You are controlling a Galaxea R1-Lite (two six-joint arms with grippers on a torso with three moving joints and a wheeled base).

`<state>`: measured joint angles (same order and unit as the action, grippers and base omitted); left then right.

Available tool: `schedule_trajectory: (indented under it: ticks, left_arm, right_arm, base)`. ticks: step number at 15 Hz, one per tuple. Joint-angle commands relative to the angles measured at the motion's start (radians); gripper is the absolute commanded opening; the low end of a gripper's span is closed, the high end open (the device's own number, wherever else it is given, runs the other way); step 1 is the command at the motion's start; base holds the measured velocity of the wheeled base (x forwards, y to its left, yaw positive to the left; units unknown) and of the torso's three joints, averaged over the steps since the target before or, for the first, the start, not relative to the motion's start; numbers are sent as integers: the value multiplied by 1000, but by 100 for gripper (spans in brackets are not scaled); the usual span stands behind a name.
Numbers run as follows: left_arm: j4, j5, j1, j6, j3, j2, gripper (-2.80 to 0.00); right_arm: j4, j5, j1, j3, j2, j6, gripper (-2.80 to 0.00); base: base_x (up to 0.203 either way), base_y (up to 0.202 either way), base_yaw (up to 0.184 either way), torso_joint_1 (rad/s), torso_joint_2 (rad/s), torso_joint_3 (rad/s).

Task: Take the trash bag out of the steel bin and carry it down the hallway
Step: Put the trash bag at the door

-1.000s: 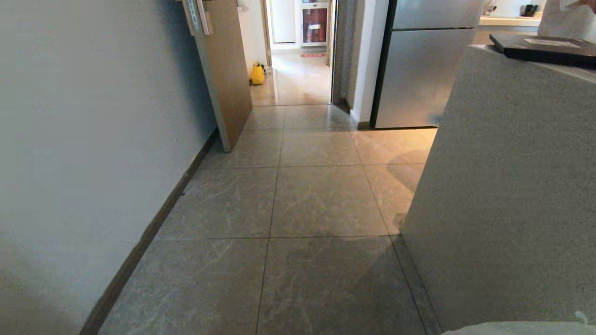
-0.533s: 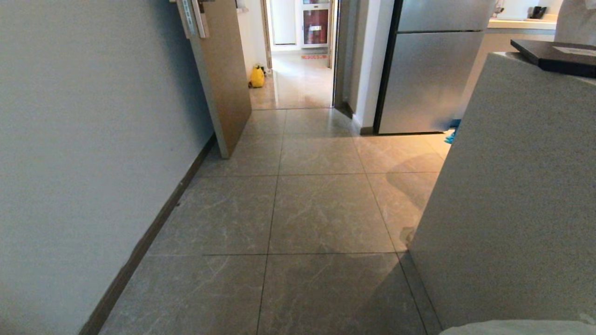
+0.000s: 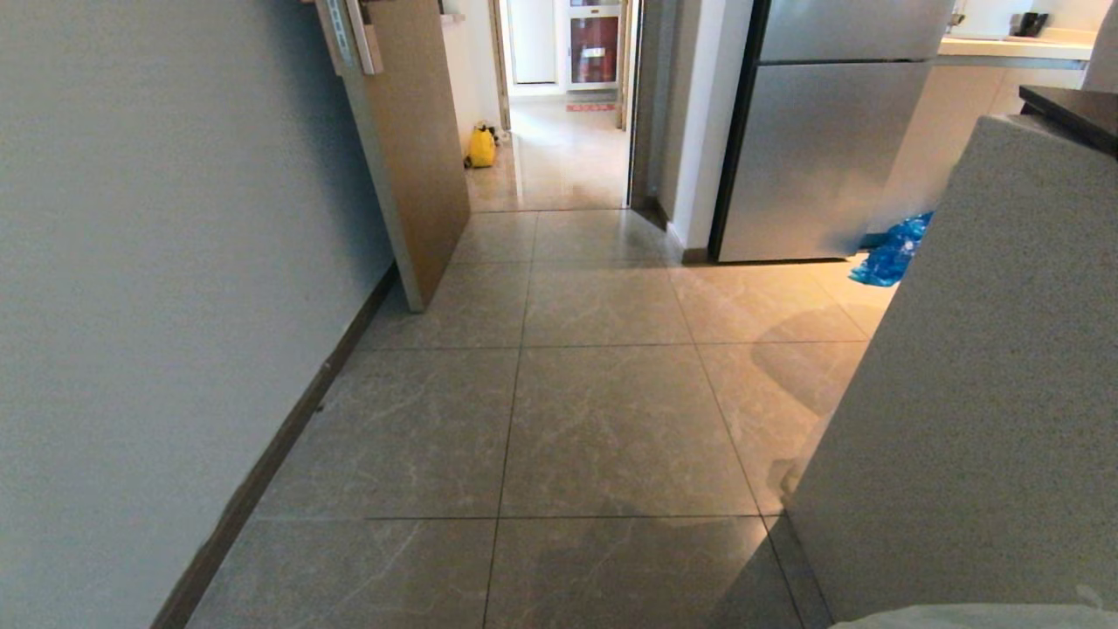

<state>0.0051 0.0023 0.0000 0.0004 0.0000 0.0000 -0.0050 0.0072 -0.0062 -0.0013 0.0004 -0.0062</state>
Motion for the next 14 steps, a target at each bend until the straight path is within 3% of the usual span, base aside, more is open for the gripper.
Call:
schedule_trajectory:
  ticks: [1, 14]
  left_arm:
    - [0, 1, 0, 0, 0, 0, -280]
    - [1, 1, 0, -3, 0, 0, -280]
  right_arm:
    - [-1, 0, 0, 0, 1, 0, -280]
    - [0, 0, 0, 0, 0, 0, -280]
  base:
    - [190, 0, 2, 7, 2, -5]
    - [191, 0, 1, 1, 1, 4]
